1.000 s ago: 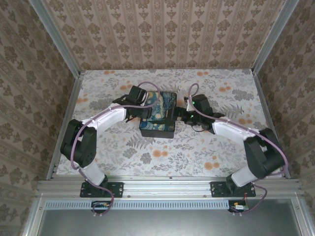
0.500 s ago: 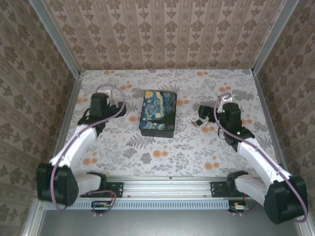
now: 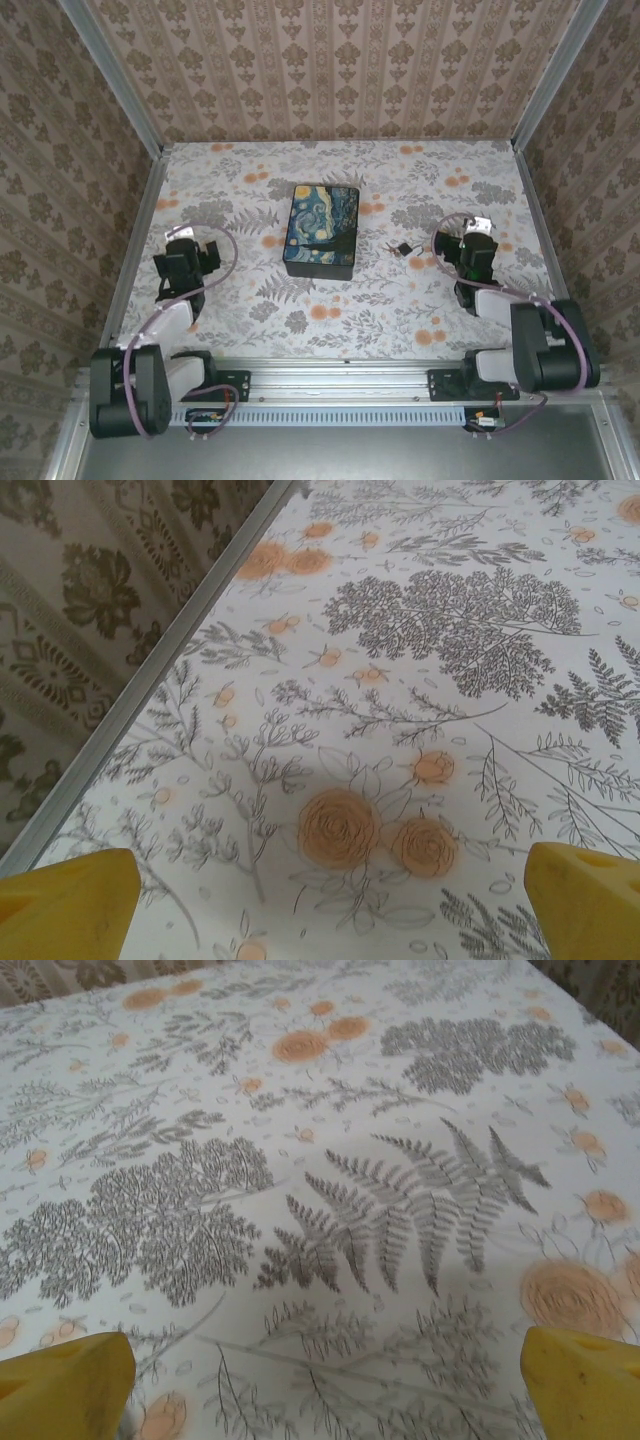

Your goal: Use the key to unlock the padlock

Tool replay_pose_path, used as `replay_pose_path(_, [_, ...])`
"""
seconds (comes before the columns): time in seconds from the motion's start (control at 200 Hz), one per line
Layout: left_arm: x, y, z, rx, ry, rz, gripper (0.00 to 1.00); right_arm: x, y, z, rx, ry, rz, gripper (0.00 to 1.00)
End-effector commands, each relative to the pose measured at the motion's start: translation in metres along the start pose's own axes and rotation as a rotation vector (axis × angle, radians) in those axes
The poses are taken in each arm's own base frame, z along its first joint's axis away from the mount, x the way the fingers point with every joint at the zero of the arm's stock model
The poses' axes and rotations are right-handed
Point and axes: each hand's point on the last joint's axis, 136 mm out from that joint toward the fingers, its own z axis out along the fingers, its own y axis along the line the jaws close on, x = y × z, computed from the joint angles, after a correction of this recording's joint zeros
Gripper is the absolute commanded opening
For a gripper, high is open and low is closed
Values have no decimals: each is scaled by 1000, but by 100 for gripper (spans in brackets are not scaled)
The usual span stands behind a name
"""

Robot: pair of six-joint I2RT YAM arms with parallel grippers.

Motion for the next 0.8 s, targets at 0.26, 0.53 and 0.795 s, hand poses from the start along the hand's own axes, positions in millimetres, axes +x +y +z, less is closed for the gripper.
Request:
replay_pose_path(0.26, [-34,-47,33,207,-238,12,100,-19,48,22,-246,-67,-110,100])
replay_pose_path(0.53, [-30,-68,50,229,-166,102,100,-19,48,23,-240,-63,-112,100])
replay_pose_path(0.795, [-30,-67,49,225,-166,99,100,-19,48,23,-237,-66,-118,100])
